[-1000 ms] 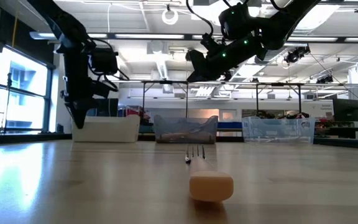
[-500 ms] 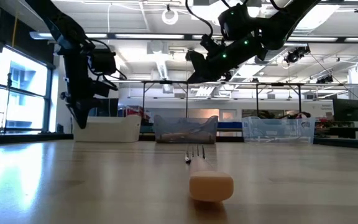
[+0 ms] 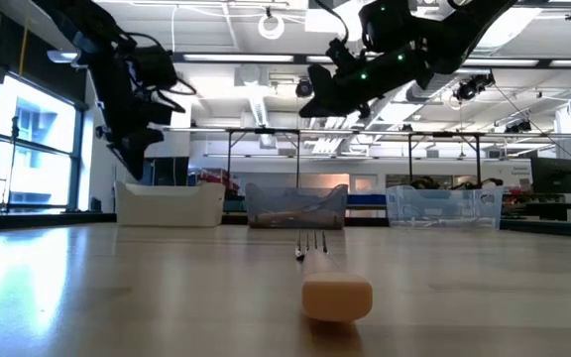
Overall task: Sort silverware by color (type)
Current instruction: Adjust the white bin, then put the orange fork into the black bin
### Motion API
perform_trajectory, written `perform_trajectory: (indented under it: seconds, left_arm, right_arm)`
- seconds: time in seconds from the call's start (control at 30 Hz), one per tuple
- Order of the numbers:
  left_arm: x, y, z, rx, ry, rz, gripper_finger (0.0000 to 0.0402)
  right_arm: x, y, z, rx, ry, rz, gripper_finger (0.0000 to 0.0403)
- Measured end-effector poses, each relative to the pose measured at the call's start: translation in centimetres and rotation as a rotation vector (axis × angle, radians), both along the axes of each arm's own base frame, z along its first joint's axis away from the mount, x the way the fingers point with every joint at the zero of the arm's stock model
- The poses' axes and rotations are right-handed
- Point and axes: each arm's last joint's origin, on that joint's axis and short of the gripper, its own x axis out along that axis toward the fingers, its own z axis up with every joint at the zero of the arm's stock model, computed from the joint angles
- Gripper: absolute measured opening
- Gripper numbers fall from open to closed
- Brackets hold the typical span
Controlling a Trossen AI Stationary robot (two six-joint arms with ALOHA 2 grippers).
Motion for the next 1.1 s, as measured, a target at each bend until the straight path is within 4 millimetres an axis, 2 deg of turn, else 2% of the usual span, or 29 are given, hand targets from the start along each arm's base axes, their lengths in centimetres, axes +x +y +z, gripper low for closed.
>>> perform_trajectory:
  seconds: [0.1,0.3,0.5,0.7,0.9,1.1]
  left_arm:
    - [-0.2,-0.4,0.4,0.032,-0.038,-0.011,0.0001]
    - [-1.0,-1.7,-0.2,0.082,-0.09,-0.028,0.0001]
    - [-0.7,-4.1,0.5,0.19,-0.313,-0.063,0.0001]
    - [0.7,-7.1,1.2,0.276,-0.57,-0.207,0.0001]
    - [2.0,-9.6,0.8,0.322,-0.662,-0.399,0.0001]
    - [2.4,-10.6,1.0,0.349,-0.716,-0.466,0.0001]
  right_arm:
    - [-0.2,0.1,-0.4,0.016,-0.003,-0.003,0.0]
    - [-0.4,0.1,-0.9,0.017,0.005,-0.003,0.0]
    - [-0.3,0.8,-1.1,-0.034,0.057,-0.021,0.0]
    - [0.2,3.1,-1.8,-0.043,0.14,-0.039,0.0]
    - [-0.2,6.3,-3.1,0.102,0.268,0.011,0.0]
    - [-0.9,10.0,-4.0,0.277,0.35,0.075,0.0]
